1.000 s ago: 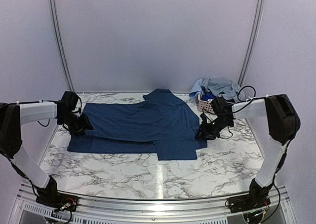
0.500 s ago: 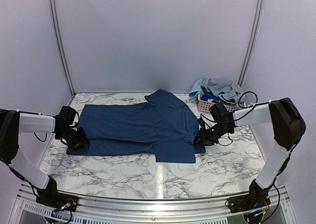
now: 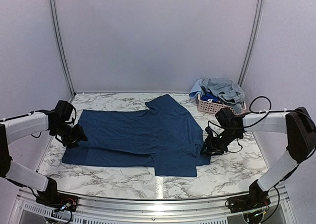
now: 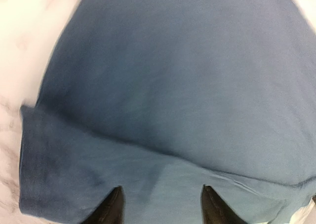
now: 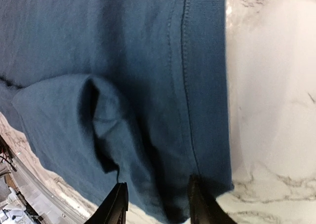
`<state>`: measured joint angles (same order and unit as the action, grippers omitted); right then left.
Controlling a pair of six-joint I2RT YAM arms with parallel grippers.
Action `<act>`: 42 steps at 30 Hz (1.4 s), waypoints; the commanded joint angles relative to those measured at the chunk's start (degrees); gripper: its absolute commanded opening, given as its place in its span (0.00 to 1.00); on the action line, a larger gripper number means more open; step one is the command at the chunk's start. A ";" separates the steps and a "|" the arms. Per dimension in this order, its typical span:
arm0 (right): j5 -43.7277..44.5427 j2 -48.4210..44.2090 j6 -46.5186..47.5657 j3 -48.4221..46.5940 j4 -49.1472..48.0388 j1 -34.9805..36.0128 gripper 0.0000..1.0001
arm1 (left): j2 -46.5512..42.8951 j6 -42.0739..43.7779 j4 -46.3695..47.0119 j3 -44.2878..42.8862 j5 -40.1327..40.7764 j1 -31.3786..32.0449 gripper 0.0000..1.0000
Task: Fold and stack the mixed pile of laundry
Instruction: Adjust the flattened T-shirt at the center of the board.
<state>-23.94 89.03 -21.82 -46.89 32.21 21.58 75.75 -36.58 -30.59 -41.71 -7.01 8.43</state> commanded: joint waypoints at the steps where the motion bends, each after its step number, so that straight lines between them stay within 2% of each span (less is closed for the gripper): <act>1: 0.20 -8.00 -0.81 -1.15 6.57 0.79 0.42 | -5.09 7.07 1.67 -6.39 -1.06 6.52 0.63; 5: -1.91 -13.87 -5.58 2.28 7.08 5.64 0.46 | -6.85 8.10 7.59 -5.69 -5.04 14.29 0.65; 9: -3.42 -17.08 -11.92 7.45 3.70 10.85 0.46 | -4.46 6.88 14.44 -4.22 -6.81 26.61 0.62; 13: -4.08 -17.76 -15.24 11.23 -0.50 14.19 0.44 | 0.31 6.03 21.53 -4.21 -7.77 37.53 0.56; 17: -3.37 -16.45 -15.92 13.67 -3.50 14.92 0.44 | 8.97 5.40 24.97 -5.56 -9.87 44.08 0.50; 26: -1.94 -12.51 -14.94 14.06 -7.25 15.24 0.43 | 21.83 9.42 25.67 -11.92 -11.70 49.67 0.47; 35: -3.15 -11.11 -14.91 14.61 -8.71 15.47 0.33 | 27.38 11.10 24.16 -15.40 -12.37 51.65 0.48; 42: -4.75 -9.89 -14.45 15.41 -10.28 15.78 0.28 | 31.73 13.08 20.79 -19.00 -9.42 54.14 0.48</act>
<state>-28.58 77.95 -36.42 -32.14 22.74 36.53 104.60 -25.76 -6.37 -58.15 -18.11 61.04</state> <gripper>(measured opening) 0.287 0.483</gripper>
